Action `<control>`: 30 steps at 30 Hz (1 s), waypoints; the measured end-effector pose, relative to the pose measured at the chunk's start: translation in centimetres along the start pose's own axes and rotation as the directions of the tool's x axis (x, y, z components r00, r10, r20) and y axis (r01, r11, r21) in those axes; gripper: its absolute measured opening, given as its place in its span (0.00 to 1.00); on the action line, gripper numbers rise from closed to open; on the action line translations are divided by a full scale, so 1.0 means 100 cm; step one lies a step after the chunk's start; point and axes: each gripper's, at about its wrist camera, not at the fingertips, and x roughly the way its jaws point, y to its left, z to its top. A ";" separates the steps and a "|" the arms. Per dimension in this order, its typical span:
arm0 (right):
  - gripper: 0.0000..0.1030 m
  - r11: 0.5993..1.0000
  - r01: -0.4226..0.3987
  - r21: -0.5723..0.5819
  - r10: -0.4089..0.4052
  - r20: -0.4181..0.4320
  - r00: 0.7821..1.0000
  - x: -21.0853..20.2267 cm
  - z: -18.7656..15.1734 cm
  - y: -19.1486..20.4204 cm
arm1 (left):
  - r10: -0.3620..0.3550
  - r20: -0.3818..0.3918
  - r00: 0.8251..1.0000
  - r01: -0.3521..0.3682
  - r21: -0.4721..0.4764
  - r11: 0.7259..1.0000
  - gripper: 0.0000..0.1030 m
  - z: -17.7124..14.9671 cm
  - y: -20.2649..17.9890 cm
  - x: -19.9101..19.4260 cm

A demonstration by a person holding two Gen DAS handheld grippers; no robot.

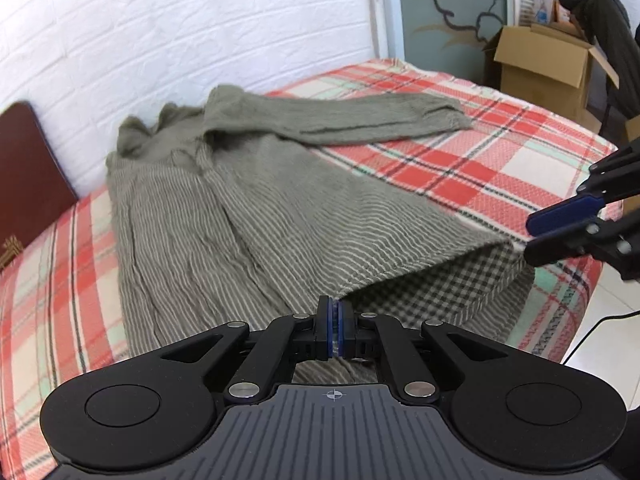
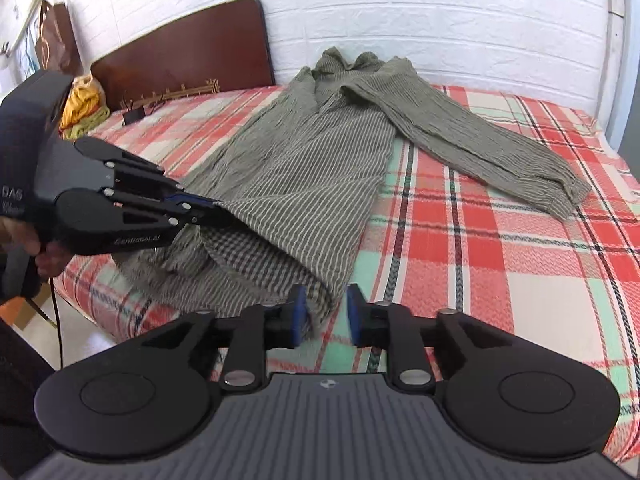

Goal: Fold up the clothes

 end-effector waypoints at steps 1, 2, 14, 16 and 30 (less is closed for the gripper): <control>0.28 1.000 0.001 -0.007 -0.001 -0.006 1.000 0.001 -0.001 0.002 | 0.001 0.001 1.000 -0.001 0.003 1.000 0.00 -0.001 0.000 0.000; 0.28 1.000 0.001 -0.014 -0.001 -0.012 1.000 0.002 -0.002 0.004 | 0.002 0.003 1.000 -0.002 0.005 1.000 0.00 -0.001 -0.001 0.000; 0.04 0.985 0.085 -0.153 -0.085 0.008 0.996 0.026 0.008 0.014 | -0.009 -0.008 1.000 0.009 0.014 1.000 0.00 -0.007 0.000 0.000; 0.03 0.988 0.050 -0.145 -0.056 -0.041 0.998 0.021 0.007 0.009 | -0.034 -0.010 0.999 0.034 0.000 0.999 0.00 -0.008 0.002 -0.001; 0.25 0.996 -0.079 0.026 0.081 -0.088 0.993 -0.001 0.004 -0.022 | -0.260 -0.048 0.964 0.252 -0.138 0.958 0.42 -0.012 0.032 -0.016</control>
